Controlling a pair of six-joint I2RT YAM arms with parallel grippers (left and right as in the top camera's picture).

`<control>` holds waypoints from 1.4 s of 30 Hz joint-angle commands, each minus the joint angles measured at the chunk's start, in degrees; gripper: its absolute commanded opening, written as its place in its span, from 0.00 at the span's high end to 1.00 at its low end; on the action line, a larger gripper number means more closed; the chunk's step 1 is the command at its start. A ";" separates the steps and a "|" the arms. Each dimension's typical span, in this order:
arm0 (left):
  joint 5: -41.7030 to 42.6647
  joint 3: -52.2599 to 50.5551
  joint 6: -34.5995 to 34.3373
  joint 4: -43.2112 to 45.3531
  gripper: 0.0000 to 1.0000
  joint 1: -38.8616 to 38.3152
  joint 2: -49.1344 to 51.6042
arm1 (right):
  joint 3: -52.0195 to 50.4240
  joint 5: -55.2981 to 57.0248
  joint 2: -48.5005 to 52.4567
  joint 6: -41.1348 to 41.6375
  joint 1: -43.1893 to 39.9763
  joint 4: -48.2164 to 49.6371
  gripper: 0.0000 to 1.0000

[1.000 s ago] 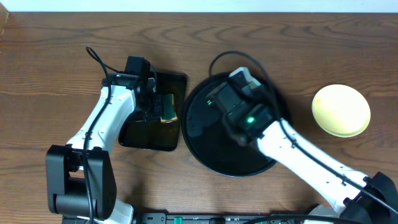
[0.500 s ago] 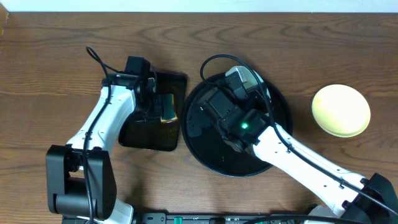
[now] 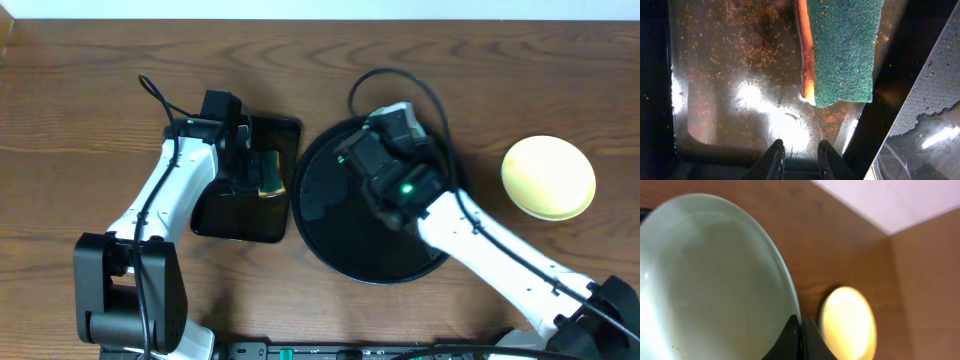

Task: Clean dirty plates on tray and stack at the side
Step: 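Carry the plate right and set it on the yellow plate stack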

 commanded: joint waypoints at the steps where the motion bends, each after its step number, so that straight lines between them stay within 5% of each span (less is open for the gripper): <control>1: -0.33 0.31 0.17 -0.13 0.75 0.17 -0.17 | 0.11 -6.73 -3.02 5.20 -5.18 -0.31 0.99; 21: -0.33 0.31 0.15 -0.13 0.73 0.17 -0.17 | 0.00 -32.11 -5.79 12.26 -49.94 -4.94 0.99; 38: -0.33 0.31 0.15 -0.15 0.69 0.17 -0.17 | 0.00 -36.30 -0.13 12.20 -62.84 -3.13 0.98; 42: -0.33 0.31 0.15 -0.13 0.69 0.17 -0.17 | 0.00 -36.35 -0.13 12.20 -63.25 -3.56 0.63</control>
